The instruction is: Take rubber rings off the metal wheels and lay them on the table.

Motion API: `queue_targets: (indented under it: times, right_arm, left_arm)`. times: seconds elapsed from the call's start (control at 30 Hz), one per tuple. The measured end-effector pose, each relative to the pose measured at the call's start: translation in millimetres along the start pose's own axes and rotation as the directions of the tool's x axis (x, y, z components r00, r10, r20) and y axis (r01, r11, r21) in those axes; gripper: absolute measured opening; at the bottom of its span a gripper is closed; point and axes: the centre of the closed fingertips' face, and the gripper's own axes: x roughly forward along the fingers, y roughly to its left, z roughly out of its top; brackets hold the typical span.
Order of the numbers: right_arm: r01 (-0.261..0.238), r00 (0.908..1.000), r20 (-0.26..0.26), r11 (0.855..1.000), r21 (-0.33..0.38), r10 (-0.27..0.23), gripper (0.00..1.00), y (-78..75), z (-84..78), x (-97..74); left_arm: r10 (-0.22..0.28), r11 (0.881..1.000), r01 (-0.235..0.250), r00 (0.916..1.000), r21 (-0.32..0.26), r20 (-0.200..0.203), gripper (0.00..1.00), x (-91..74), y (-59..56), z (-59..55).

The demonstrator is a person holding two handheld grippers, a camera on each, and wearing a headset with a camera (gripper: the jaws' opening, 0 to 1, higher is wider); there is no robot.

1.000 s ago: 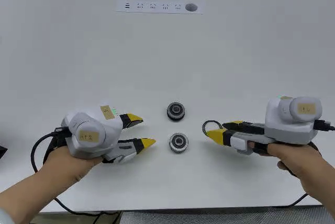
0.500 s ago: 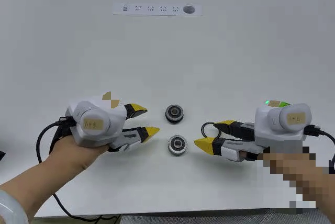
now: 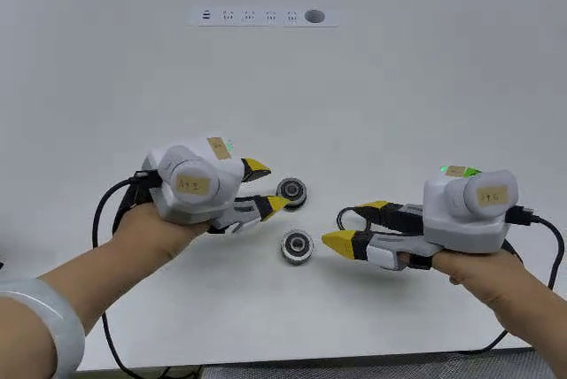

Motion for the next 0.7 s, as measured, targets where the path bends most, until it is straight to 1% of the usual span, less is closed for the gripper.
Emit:
queue_targets:
  times: [0.1,0.17,0.27,0.43,0.7]
  right_arm:
    - [-0.003,1.0,0.002,1.0,-0.001,0.003,0.47,1.2,1.1,0.9]
    - [-0.004,1.0,0.002,1.0,-0.002,0.004,0.47,1.6,1.2,1.4]
    - [-0.006,1.0,0.003,1.0,-0.002,0.006,0.47,2.2,1.7,1.8]
    - [-0.007,1.0,0.005,1.0,0.005,0.007,0.46,1.1,2.0,1.4]
    - [-0.002,1.0,0.007,1.0,0.011,0.002,0.45,-1.0,1.7,-0.3]
  left_arm:
    - [-0.012,1.0,0.012,0.9999,0.01,-0.007,0.28,5.7,-1.3,3.1]
    - [-0.015,1.0,0.016,0.9997,0.022,-0.017,0.27,8.6,-2.0,2.9]
    - [-0.022,0.999,0.023,0.9995,0.028,-0.021,0.27,12.1,-3.2,4.1]
    - [-0.034,0.999,0.035,0.9987,0.04,-0.039,0.26,17.0,-5.8,0.8]
    - [-0.03,0.998,0.033,0.9977,0.046,-0.06,0.21,23.9,-4.2,-2.3]
